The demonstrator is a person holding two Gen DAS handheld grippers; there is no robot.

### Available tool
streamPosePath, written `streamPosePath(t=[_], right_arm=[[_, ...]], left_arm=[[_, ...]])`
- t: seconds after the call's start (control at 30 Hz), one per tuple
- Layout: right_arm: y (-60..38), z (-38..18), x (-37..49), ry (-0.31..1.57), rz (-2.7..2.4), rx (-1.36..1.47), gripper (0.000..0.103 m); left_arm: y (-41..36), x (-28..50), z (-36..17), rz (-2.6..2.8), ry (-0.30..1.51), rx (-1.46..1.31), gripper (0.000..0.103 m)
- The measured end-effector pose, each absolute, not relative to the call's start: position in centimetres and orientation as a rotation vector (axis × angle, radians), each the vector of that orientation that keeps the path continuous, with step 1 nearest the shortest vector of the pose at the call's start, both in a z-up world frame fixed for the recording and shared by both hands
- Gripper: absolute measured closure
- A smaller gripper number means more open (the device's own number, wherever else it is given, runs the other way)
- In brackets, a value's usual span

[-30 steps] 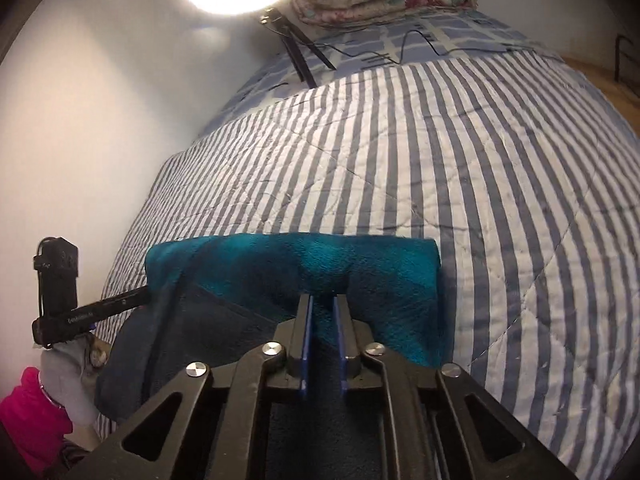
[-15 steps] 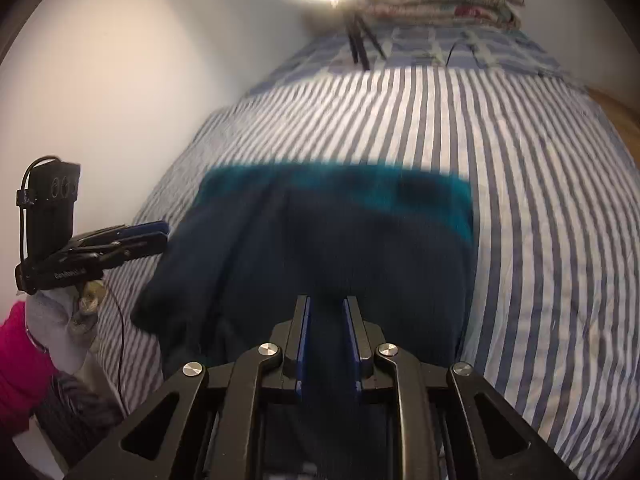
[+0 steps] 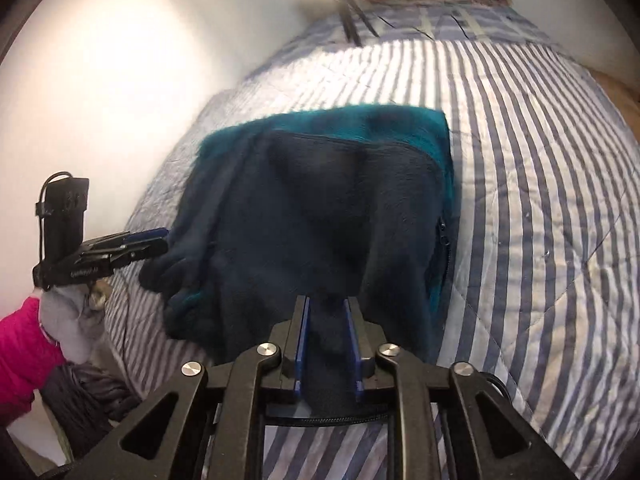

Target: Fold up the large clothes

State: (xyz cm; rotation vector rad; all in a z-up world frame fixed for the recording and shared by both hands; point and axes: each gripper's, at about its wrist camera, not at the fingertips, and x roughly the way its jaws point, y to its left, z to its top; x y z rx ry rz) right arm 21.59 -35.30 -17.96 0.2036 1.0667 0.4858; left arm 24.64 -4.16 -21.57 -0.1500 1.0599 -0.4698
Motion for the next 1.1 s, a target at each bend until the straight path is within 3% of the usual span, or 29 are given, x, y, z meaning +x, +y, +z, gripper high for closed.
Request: streamPosePath(t=[0.2,0.43,0.53,0.6,0.67,0.83,1.1], right_arm=[[-34.1,-20.9,21.1,1.156,0.478,0.085,0.088],[-35.8,-19.2,19.6,1.168,0.519,0.035,0.085],[-38.3,-16.9,19.0,1.069,0.532,0.139,0.065],[-40.3,-16.0,19.1,0.981,0.484,0.21,0.023],[-41.7,-16.0,19.4,0.908,0.417,0.26,0.011],[-43.9,-18.2,22.1,0.956,0.395,0.37,0.011],[-44.2,-21.3,24.4,1.021,0.441,0.565,0.009]], left_arm=[[-2.9,23.0,-26.0,-0.458,1.211,-0.17,0.051],[-0.3,22.4,-22.9,-0.458,1.155,-0.23,0.051],[1.6,23.6,-21.3,-0.462,1.101,-0.327,0.047],[2.5,24.8,-20.8,-0.442,1.084,-0.358,0.042],[3.4,26.3,-21.0,-0.438,1.09,-0.428,0.042],[5.3,29.0,-23.6,-0.459,1.157,-0.707,0.037],[3.2,31.8,-25.4,-0.549,1.216,-0.747,0.036]])
